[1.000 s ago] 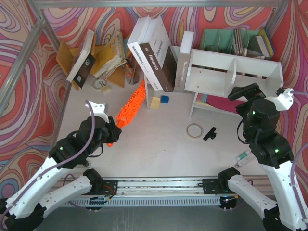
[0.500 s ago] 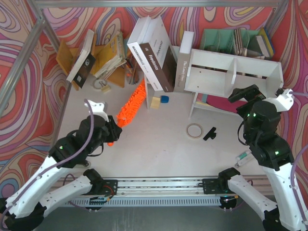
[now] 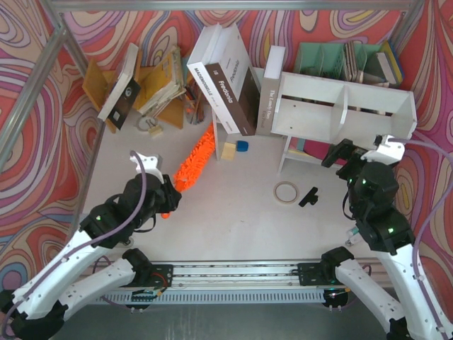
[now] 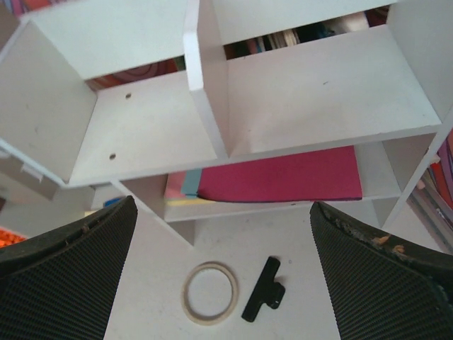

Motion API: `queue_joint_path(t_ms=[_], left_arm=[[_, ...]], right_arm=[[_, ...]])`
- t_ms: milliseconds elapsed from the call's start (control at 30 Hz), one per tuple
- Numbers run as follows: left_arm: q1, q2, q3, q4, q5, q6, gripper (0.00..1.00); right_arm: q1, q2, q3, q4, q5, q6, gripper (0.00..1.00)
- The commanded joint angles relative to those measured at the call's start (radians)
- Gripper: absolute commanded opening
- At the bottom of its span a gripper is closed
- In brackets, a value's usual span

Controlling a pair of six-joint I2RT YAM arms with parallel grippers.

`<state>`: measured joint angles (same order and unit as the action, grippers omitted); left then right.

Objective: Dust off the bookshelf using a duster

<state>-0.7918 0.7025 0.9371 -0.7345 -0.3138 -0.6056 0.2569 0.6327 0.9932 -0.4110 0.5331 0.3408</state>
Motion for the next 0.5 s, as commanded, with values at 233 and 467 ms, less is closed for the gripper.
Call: queue_joint_path(t_ms=[233, 467], left_arm=[[-0.004, -0.014, -0.058, 0.080, 0.004, -0.028, 0.00], [-0.004, -0.011, 0.024, 0.059, 0.001, -0.016, 0.00]], right_arm=[[0.004, -0.234, -0.221, 0.174, -0.172, -0.255, 0.99], [0.004, -0.302, -0.247, 0.194, -0.152, -0.270, 0.99]])
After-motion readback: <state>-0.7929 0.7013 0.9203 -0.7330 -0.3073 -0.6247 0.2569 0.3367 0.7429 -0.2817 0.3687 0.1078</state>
